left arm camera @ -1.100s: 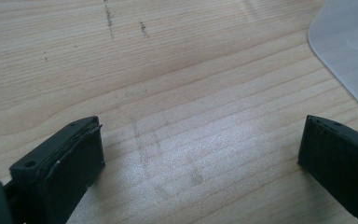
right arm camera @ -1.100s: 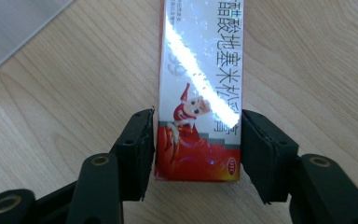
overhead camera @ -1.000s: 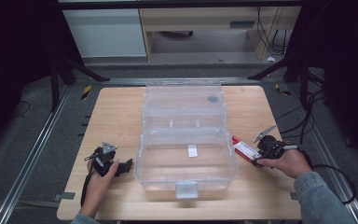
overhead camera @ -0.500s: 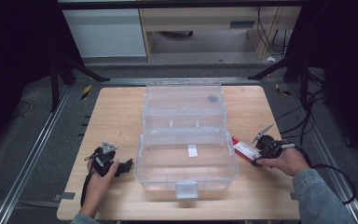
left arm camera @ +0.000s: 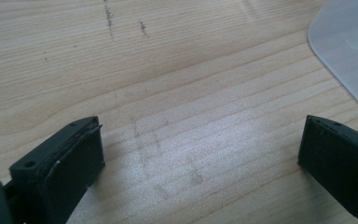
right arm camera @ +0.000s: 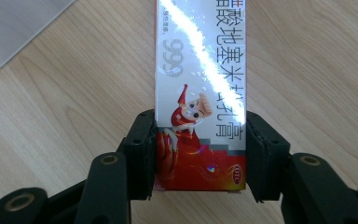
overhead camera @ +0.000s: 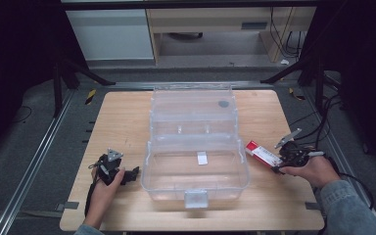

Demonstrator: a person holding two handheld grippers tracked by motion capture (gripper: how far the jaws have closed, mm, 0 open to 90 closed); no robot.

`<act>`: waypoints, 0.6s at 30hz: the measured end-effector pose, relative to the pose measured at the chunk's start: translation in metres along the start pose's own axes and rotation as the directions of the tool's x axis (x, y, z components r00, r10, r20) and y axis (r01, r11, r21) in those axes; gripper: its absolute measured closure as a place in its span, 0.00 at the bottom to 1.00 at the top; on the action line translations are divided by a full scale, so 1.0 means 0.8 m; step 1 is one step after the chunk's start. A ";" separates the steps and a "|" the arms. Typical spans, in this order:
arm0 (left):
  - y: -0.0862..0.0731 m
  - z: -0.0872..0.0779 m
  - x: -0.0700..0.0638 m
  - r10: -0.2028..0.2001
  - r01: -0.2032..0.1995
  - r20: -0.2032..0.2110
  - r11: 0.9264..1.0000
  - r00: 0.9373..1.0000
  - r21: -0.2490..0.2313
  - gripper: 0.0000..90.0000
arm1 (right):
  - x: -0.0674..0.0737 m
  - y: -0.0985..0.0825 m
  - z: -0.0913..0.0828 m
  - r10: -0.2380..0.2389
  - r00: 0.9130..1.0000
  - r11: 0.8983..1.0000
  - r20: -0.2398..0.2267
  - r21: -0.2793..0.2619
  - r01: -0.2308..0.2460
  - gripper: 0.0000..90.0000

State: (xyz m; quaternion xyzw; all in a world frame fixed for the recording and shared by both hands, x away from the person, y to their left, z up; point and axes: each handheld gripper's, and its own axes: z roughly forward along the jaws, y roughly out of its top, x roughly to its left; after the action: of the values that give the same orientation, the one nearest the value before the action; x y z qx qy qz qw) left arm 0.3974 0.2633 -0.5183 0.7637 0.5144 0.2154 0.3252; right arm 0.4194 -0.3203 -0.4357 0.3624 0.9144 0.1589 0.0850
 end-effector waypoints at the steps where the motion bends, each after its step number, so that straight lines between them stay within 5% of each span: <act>1: 0.000 0.000 0.000 0.000 0.000 0.000 1.000 1.000 0.000 0.00 | -0.001 -0.002 -0.004 0.004 1.000 1.000 0.002 -0.004 -0.004 0.57; 18: 0.000 0.000 0.000 0.000 0.000 0.000 1.000 1.000 0.000 0.00 | -0.002 0.003 -0.065 -0.044 0.999 0.999 0.027 -0.025 0.045 0.57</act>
State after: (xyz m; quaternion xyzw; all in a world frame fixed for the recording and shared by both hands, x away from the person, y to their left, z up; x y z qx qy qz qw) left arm 0.3973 0.2633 -0.5183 0.7636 0.5145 0.2153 0.3252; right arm 0.4080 -0.3319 -0.3861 0.3429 0.9190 0.1637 0.1050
